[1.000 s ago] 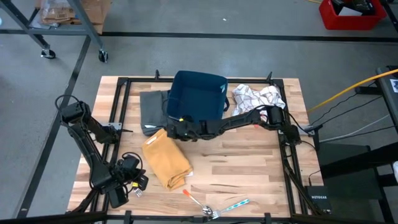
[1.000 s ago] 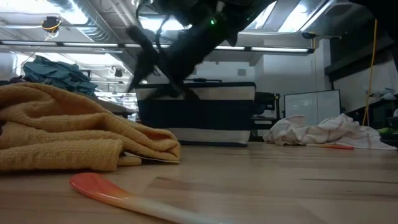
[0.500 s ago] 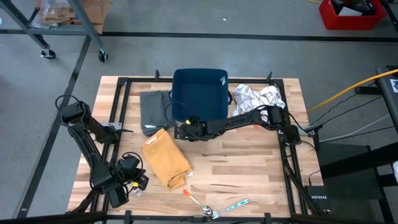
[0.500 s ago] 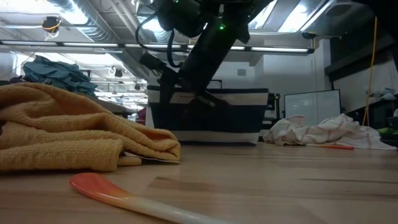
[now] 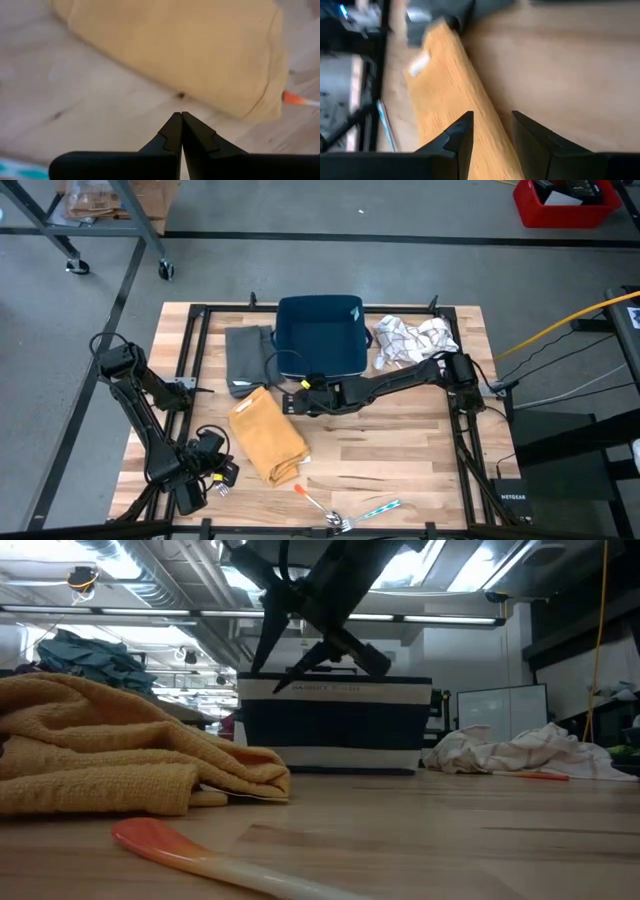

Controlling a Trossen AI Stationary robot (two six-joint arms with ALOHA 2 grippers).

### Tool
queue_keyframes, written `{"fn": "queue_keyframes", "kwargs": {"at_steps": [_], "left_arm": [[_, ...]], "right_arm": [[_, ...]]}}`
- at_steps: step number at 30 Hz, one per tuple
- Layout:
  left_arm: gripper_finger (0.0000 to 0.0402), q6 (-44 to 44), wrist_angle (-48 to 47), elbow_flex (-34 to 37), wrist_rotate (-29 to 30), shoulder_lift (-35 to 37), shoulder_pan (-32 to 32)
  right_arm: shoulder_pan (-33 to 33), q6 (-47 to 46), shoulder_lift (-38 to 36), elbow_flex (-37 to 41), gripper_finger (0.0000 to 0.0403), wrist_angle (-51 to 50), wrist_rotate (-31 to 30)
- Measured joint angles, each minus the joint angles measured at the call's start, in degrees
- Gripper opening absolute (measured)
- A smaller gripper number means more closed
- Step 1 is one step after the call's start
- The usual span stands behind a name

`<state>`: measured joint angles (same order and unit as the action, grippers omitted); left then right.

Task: Fold towel
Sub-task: Stack the yellow towel on the gray towel

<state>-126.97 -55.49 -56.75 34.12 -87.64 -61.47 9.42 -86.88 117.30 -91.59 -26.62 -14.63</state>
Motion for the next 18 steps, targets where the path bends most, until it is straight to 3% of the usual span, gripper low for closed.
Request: {"fn": "queue_keyframes", "kwargs": {"at_steps": [4,18], "left_arm": [[0.0001,-0.4,1.8,0.0,-4.0,0.0,0.0],[0.0001,-0.3,3.9,0.2,-4.2,-9.2,5.6]], "right_arm": [[2.1,-1.9,0.0,0.3,0.0133,-0.5,3.3],[6.1,-6.4,4.4,0.6,0.0133,0.7,1.7]]}}
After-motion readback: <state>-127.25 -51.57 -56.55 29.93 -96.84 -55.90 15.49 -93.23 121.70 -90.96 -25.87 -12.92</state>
